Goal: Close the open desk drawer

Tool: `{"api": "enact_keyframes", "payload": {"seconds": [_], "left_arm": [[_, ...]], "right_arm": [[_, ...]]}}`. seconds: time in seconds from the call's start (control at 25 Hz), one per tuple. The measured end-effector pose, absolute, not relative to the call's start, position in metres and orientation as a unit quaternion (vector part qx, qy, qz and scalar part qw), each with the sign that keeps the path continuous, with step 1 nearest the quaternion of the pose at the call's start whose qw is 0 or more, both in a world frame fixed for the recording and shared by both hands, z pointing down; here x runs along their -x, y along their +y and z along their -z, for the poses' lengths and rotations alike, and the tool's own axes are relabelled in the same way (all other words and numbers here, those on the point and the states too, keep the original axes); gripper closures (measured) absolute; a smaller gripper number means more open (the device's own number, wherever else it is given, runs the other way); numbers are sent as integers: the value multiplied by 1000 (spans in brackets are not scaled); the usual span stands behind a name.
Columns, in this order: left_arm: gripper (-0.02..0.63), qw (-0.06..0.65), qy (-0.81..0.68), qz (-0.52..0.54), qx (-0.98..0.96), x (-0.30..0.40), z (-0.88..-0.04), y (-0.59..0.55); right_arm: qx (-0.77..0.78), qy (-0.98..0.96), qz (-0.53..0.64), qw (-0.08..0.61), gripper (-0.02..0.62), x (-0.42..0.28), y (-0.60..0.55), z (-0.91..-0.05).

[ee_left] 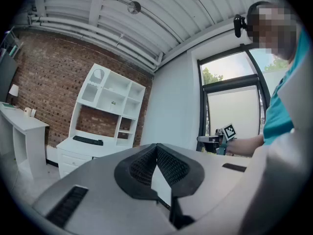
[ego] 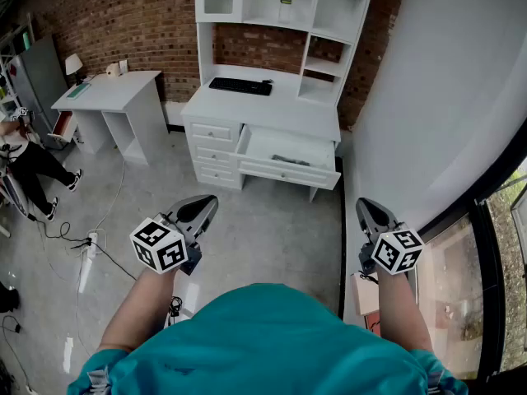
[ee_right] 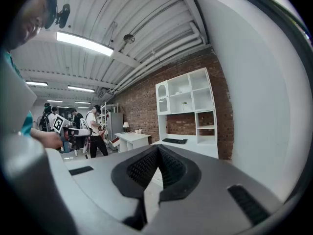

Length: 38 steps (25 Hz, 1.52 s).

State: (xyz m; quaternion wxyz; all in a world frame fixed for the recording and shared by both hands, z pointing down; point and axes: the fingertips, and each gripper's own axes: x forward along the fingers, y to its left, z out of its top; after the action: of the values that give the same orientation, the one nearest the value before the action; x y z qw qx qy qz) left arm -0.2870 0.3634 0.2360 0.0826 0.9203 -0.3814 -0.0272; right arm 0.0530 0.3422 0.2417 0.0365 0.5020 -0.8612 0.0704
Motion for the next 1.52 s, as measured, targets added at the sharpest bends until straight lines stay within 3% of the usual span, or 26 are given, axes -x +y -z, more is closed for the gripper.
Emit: {"api": "enact_keyframes", "payload": {"seconds": [0.64, 1.2, 1.52], "left_arm": [[591, 80, -385, 26, -919, 229, -229, 357], [591, 86, -355, 22, -931, 131, -236, 355], [591, 101, -348, 10, -932, 119, -250, 317]], "right_arm": [[-490, -869, -65, 35, 574, -98, 338, -237], [-492, -868, -57, 33, 574, -179, 361, -243], [-497, -864, -77, 35, 574, -190, 332, -262]]}}
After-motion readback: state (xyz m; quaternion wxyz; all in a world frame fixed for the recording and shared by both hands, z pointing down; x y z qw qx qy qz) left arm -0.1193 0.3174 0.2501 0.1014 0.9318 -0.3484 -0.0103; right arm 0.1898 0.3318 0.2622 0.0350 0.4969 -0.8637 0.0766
